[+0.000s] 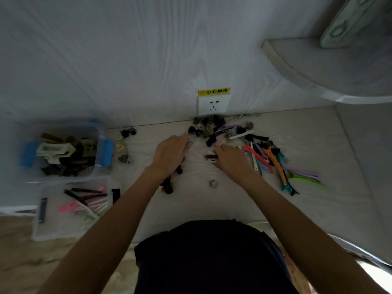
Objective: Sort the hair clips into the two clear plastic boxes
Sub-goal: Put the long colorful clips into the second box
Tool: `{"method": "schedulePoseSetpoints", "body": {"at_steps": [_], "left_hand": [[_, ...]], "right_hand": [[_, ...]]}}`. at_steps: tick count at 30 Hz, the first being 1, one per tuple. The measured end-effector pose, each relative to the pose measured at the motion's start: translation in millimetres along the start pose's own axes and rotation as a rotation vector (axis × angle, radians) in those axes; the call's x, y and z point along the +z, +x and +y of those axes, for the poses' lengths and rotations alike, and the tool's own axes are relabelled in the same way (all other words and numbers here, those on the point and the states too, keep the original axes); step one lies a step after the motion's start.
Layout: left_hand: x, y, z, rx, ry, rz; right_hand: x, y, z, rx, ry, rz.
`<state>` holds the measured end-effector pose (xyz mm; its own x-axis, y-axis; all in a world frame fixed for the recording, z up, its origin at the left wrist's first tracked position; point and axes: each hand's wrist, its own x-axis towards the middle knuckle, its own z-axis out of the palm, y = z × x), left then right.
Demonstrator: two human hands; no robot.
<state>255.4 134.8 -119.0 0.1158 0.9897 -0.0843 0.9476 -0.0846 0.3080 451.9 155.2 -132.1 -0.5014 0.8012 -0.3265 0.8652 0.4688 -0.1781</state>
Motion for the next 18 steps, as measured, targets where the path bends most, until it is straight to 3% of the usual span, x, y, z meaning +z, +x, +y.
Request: {"method": "schedulePoseSetpoints", "body": {"at_steps": [6,13,18], "left_hand": [[-8,3,10,-0.016,-0.087,0.090],[10,-8,0,0.012,-0.110,-0.095],[19,-6,28,0.144,-0.028,-0.228]], "right_hand": [[4,0,5,-0.004,0.039,0.005],[1,1,-1,0.017,0.031,0.042],[0,-8,5,0.247,0.280,0.176]]}}
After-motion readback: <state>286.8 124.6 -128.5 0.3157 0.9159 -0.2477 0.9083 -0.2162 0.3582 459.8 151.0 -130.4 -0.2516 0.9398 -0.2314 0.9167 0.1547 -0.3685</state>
